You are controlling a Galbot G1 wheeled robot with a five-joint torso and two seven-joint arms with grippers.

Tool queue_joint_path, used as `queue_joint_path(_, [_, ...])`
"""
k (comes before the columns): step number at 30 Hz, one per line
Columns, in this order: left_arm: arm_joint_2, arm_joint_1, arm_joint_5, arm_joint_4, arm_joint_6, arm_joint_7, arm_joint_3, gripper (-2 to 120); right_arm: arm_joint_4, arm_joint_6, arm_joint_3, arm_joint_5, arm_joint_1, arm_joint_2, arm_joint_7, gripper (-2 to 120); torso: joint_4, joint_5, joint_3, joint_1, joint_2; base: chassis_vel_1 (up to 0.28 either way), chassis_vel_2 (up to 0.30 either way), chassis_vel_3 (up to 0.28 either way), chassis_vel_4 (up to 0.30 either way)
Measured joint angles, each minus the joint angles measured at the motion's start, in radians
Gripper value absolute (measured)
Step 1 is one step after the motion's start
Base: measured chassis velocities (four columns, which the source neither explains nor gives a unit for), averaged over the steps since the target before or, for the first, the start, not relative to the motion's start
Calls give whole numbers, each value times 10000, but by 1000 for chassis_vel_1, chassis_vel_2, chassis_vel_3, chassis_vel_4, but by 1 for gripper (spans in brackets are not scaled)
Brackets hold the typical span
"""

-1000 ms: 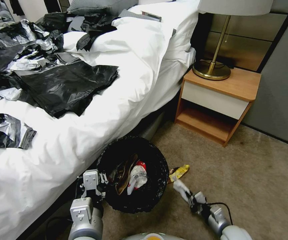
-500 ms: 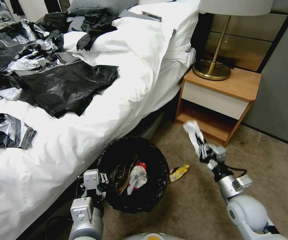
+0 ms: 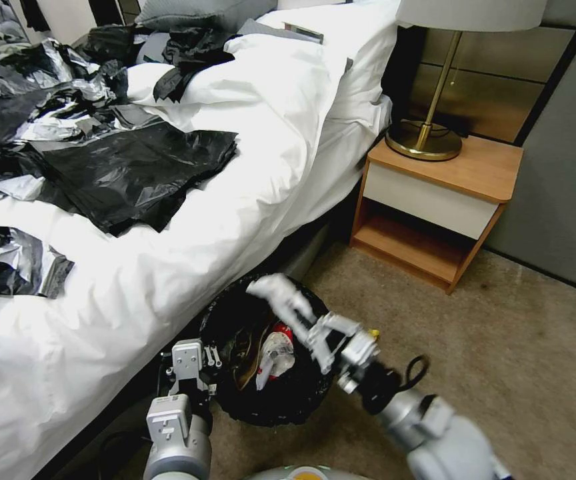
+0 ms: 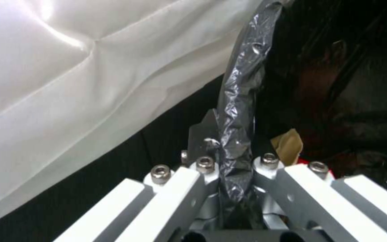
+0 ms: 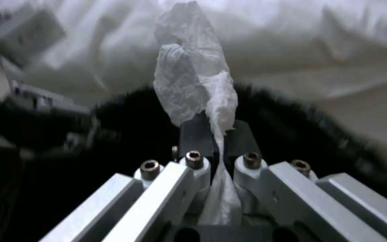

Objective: Pick up the trash bin, then pick up the garbage from the floor and place it into the trash bin.

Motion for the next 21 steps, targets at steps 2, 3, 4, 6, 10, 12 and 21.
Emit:
queue_joint_path(2, [0, 4, 1, -1, 1, 0, 14, 0, -143, -69, -157, -62, 46, 4, 81, 0, -1, 2, 0, 0, 0, 0, 0, 0, 0])
queue_joint_path(3, [0, 5, 1, -3, 1, 0, 18, 0, -238, -123, -258, -86, 77, 7, 134, 0, -1, 2, 0, 0, 0, 0, 0, 0, 0])
queue_joint_path(4, [-6, 9, 4, -18, 4, 1, 36, 0, -573, -342, -595, -143, 213, 57, 348, 0, 0, 1, 0, 0, 0, 0, 0, 0, 0])
queue_joint_path(6, [-7, 12, 4, -25, 6, 2, 40, 0, -665, -402, -675, -154, 253, 84, 400, 0, -1, 1, 0, 0, 0, 0, 0, 0, 0])
queue_joint_path(10, [-23, 63, 35, -71, 8, 9, 82, 0, -1377, -710, -896, -190, 607, 290, 563, 17, 0, 2, 0, 0, 0, 0, 0, 0, 0])
queue_joint_path(12, [-76, 104, 132, -72, -1, 11, 202, 0, -1863, -879, -934, -192, 841, 391, 710, 26, 0, 2, 0, 0, 0, 0, 0, 0, 0])
queue_joint_path(21, [-123, 180, 274, -70, -32, 41, 342, 0, -2140, -979, -1014, -357, 845, 639, 777, 60, -1, 1, 0, 0, -1, 0, 0, 0, 0])
